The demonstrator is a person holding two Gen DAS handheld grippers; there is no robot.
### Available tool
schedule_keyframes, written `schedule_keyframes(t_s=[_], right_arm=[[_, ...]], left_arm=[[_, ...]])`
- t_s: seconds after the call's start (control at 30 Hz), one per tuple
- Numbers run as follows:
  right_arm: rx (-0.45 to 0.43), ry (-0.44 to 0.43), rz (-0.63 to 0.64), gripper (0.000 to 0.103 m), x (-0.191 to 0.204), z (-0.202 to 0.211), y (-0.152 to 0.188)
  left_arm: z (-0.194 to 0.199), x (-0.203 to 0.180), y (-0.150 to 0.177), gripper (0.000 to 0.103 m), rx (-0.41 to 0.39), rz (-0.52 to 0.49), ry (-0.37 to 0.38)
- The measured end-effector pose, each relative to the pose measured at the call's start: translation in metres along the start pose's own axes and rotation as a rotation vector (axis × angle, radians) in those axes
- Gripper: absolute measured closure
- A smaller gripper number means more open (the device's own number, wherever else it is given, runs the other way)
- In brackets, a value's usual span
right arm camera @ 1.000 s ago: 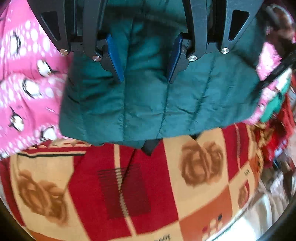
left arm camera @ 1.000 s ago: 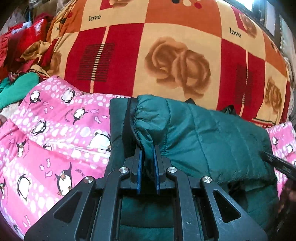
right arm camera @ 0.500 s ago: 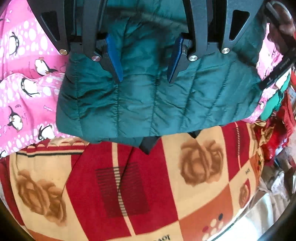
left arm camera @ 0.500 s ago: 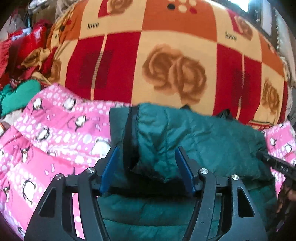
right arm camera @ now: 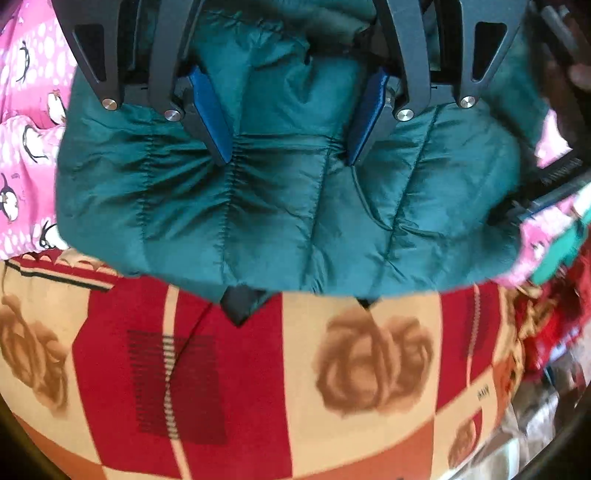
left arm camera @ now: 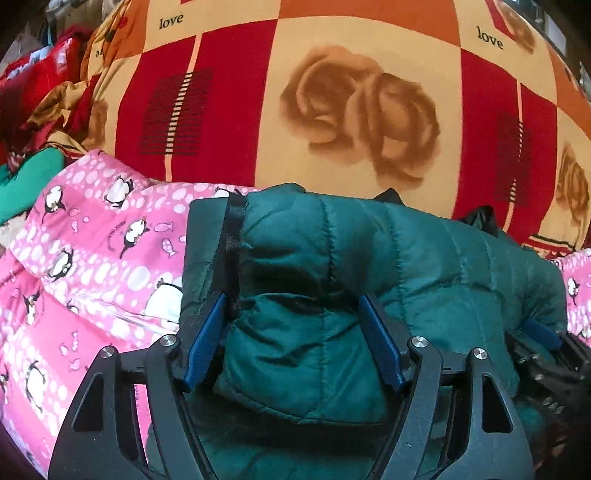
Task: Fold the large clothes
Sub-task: 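Release the jacket and press it flat with both open grippers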
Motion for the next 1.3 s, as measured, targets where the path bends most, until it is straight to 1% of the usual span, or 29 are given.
schedule_keyframes(t_s=[0.13, 0.17, 0.23, 0.27, 0.33, 0.37, 0.43, 0.47, 0.53, 0.6, 0.67, 0.73, 0.8, 0.87, 0.93, 0.97, 1.0, 1.03, 1.07, 1.1, 1.2, 1.3], right_arm=[[0.019, -0.014, -0.017, 0.040, -0.004, -0.002, -0.001], [0.060, -0.026, -0.018, 0.040, -0.004, 0.001, 0.000], [0.048, -0.052, -0.041, 0.040, -0.012, 0.015, -0.010], [0.031, -0.048, -0.057, 0.040, -0.019, 0.025, -0.014], [-0.008, -0.024, -0.076, 0.040, -0.032, 0.042, -0.023], [-0.026, 0.003, -0.086, 0.040, -0.043, 0.051, -0.027], [-0.016, 0.052, -0.089, 0.040, -0.057, 0.052, -0.025], [0.018, 0.088, -0.085, 0.040, -0.067, 0.045, -0.016], [0.048, 0.084, -0.086, 0.040, -0.071, 0.033, -0.006], [0.054, 0.089, -0.075, 0.039, -0.071, 0.022, 0.000], [0.056, 0.106, -0.068, 0.037, -0.070, 0.019, -0.002], [0.064, 0.116, -0.066, 0.037, -0.068, 0.022, -0.005], [0.050, 0.118, -0.058, 0.037, -0.065, 0.037, -0.010], [0.017, 0.119, -0.052, 0.037, -0.062, 0.053, -0.013], [-0.013, 0.142, -0.046, 0.036, -0.066, 0.070, -0.011], [-0.015, 0.162, -0.048, 0.029, -0.068, 0.073, -0.007], [0.002, 0.178, -0.051, 0.026, -0.071, 0.071, -0.001], [0.026, 0.184, -0.052, 0.024, -0.072, 0.066, 0.006], [0.069, 0.187, -0.058, 0.023, -0.076, 0.056, 0.015], [0.083, 0.180, -0.072, 0.022, -0.077, 0.051, 0.019], [0.066, 0.173, -0.103, 0.021, -0.080, 0.053, 0.014], [0.029, 0.153, -0.116, 0.021, -0.078, 0.078, 0.009]], left_arm=[[-0.007, -0.003, 0.005, 0.025, 0.001, -0.033, -0.012], [-0.008, -0.003, 0.006, 0.025, 0.003, -0.033, -0.013], [-0.009, -0.002, 0.007, 0.025, 0.008, -0.028, -0.009], [-0.010, -0.002, 0.007, 0.025, 0.009, -0.026, -0.005], [-0.010, -0.001, 0.008, 0.024, 0.008, -0.025, -0.003], [-0.011, -0.001, 0.008, 0.024, 0.005, -0.024, -0.003], [-0.012, -0.002, 0.009, 0.023, 0.000, -0.024, -0.005], [-0.012, -0.002, 0.010, 0.023, -0.004, -0.026, -0.009], [-0.013, -0.004, 0.011, 0.022, -0.011, -0.033, -0.010], [-0.014, -0.005, 0.012, 0.015, -0.017, -0.043, -0.016], [-0.016, -0.005, 0.012, 0.014, -0.016, -0.040, -0.021], [-0.016, -0.005, 0.012, 0.014, -0.017, -0.039, -0.023], [-0.013, -0.005, 0.011, 0.014, -0.022, -0.040, -0.022], [-0.009, -0.004, 0.010, 0.014, -0.023, -0.043, -0.018], [-0.001, -0.002, 0.009, 0.014, -0.026, -0.047, -0.020], [0.004, -0.001, 0.008, 0.014, -0.029, -0.047, -0.022], [0.009, -0.001, 0.008, 0.014, -0.034, -0.046, -0.023], [0.016, 0.000, 0.007, 0.014, -0.042, -0.048, -0.027], [0.021, 0.001, 0.007, 0.014, -0.048, -0.052, -0.032], [0.028, 0.002, 0.008, 0.014, -0.051, -0.055, -0.032], [0.048, 0.008, 0.012, 0.014, -0.055, -0.057, -0.020], [0.069, 0.017, 0.017, 0.014, -0.059, -0.060, -0.021]])
Point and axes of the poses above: each gripper's, at about its wrist camera, not at the fingertips, and z roughly against the way its jaws point, x to its left, y to its underside, the point moved 7 cm from there along -z, roughly the way its jaws point, and after that the axes turned 13 degrees about -x, right-handed, at the moved point
